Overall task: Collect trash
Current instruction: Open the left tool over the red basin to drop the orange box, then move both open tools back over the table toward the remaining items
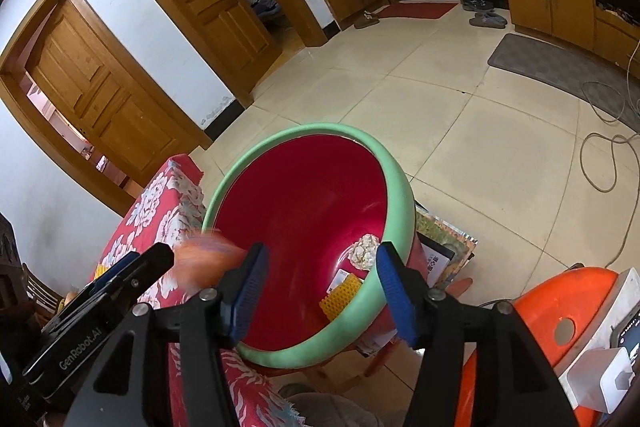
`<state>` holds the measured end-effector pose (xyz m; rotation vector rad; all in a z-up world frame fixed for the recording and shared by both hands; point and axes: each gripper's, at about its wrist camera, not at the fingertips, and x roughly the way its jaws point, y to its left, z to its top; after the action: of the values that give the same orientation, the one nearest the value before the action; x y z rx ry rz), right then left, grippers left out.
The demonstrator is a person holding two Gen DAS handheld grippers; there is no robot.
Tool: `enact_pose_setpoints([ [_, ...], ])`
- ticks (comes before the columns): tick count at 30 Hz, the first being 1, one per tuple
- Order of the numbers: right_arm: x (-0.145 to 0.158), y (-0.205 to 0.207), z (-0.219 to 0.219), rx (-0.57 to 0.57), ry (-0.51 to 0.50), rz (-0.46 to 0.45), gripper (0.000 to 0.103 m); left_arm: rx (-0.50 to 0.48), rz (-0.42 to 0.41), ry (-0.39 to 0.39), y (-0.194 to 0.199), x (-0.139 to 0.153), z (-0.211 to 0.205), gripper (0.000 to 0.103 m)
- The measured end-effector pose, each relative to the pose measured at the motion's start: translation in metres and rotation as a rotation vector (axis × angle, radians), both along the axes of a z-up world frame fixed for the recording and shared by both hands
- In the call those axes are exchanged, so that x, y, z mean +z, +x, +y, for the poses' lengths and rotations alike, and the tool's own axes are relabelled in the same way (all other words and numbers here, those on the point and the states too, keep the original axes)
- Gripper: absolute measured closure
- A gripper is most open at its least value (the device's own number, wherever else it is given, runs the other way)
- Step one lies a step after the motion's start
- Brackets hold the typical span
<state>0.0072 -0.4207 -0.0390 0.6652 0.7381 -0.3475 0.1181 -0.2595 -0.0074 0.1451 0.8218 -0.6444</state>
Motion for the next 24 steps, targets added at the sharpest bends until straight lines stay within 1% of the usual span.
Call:
enact_pose_setpoints([
  [6,0.004,-0.001,0.001,0.006,-0.005,-0.007,0.043,0.037,0.014,-0.014,0.001,0.005,0.013,0.038],
  [9,0.007,-0.003,0.006,0.011,-0.014,-0.014,0.04,0.066,0.009,-0.012,0.0,0.009,0.023,0.038],
  [11,0.01,-0.004,0.011,0.015,-0.024,-0.013,0.038,0.096,-0.008,-0.01,-0.004,0.014,0.032,0.038],
  [13,0.014,-0.005,0.017,0.021,-0.037,-0.013,0.034,0.115,-0.023,-0.006,-0.008,0.018,0.04,0.038],
  [18,0.022,-0.007,0.033,0.047,-0.048,-0.015,0.029,0.161,-0.04,-0.008,-0.015,0.026,0.065,0.038],
  [21,0.029,-0.009,0.043,0.069,-0.058,-0.022,0.027,0.205,-0.046,-0.005,-0.019,0.03,0.082,0.034],
  [22,0.031,-0.008,0.046,0.077,-0.061,-0.024,0.024,0.216,-0.049,-0.007,-0.019,0.032,0.087,0.034],
  [24,0.036,-0.009,0.055,0.097,-0.072,-0.034,0.023,0.239,-0.049,-0.01,-0.02,0.034,0.101,0.034],
])
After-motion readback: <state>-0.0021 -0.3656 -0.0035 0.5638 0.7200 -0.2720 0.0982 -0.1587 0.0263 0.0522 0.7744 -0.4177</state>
